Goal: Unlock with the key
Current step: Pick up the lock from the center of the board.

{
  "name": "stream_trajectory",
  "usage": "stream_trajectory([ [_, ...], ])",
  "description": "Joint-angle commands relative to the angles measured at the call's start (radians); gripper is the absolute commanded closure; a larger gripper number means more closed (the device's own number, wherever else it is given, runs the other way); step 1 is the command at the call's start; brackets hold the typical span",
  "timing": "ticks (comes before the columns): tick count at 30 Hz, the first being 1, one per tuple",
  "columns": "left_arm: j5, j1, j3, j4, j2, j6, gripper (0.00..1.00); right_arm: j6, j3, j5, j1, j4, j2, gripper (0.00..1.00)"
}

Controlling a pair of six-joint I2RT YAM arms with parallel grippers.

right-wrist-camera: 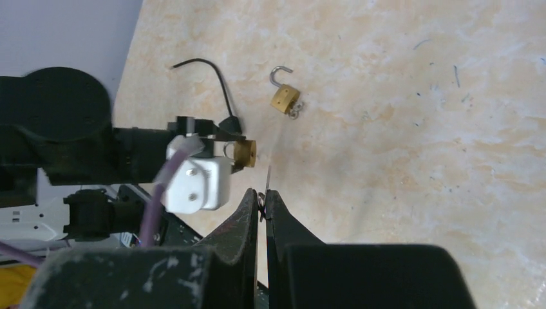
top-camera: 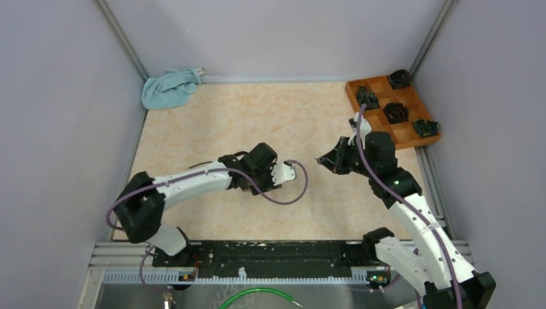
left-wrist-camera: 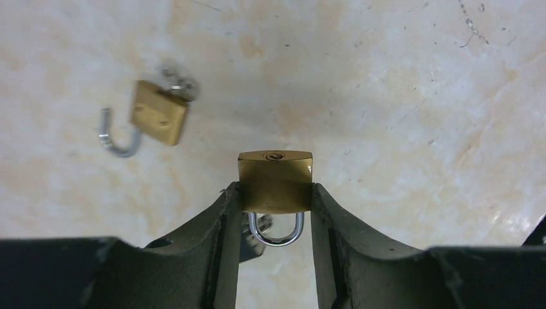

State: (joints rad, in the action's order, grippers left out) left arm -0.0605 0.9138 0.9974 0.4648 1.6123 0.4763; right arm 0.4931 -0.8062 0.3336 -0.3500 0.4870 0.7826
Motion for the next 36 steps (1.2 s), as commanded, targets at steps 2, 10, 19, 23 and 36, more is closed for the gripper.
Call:
stream_trajectory([
  [2, 0.1, -0.015, 0.074, 0.064, -0.228, 0.251, 0.86, 0.024, -0.064, 0.122, 0.009, -0.175, 0.061, 1.0],
  [10, 0.104, -0.043, -0.027, -0.147, -0.532, 0.433, 0.88, 0.08, -0.07, 0.226, -0.016, -0.361, 0.124, 1.0],
  [19, -0.066, -0.047, -0.229, -0.359, -0.821, 0.647, 0.89, -0.012, -0.198, 0.254, -0.159, -0.424, 0.205, 1.0],
  [23, -0.144, -0.046, -0.221, -0.357, -0.856, 0.707, 0.91, -0.072, -0.214, 0.251, -0.248, -0.437, 0.211, 1.0],
  [36, -0.29, -0.046, -0.154, -0.398, -0.831, 0.803, 1.0, -0.13, -0.182, 0.245, -0.311, -0.398, 0.102, 1.0],
])
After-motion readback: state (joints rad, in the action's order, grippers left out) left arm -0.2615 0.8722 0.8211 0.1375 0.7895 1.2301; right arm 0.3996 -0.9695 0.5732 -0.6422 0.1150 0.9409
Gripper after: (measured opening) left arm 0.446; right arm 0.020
